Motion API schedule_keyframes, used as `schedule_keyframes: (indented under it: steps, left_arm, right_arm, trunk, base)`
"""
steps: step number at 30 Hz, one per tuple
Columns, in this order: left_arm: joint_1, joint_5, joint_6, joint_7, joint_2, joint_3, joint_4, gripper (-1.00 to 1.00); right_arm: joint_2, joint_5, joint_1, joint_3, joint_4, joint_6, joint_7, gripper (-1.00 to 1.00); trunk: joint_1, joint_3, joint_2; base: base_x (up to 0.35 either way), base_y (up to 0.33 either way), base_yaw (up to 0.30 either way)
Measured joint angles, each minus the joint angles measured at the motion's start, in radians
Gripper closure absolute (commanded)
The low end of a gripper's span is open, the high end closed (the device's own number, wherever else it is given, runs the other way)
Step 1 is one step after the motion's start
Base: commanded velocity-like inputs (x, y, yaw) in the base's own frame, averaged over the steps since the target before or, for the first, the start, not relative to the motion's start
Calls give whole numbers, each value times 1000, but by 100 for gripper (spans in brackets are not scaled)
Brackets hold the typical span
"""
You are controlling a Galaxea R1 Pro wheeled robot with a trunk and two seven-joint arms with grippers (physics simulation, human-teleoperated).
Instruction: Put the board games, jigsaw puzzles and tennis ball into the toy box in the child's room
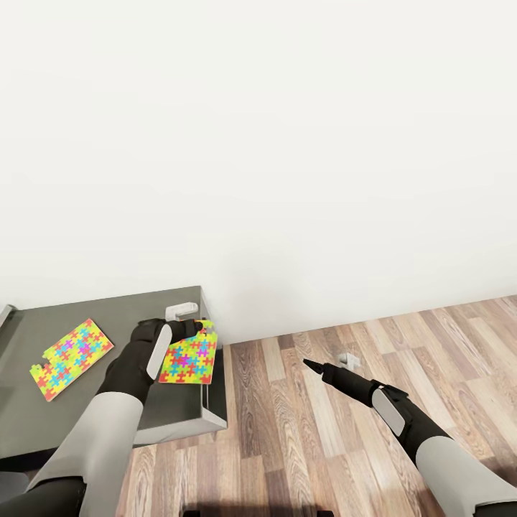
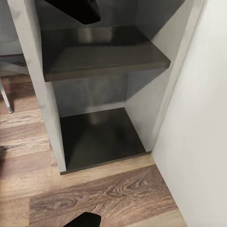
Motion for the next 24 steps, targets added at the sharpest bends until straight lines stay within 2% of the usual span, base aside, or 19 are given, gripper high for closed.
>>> schedule_keyframes:
  steps: [24]
  left_arm:
    - [0, 8, -2, -4, 1, 0, 4, -100]
  right_arm:
    - [0, 1, 0, 2, 0, 0, 0, -100]
  trunk:
    - [0, 0, 0]
  base:
    - [0, 0, 0]
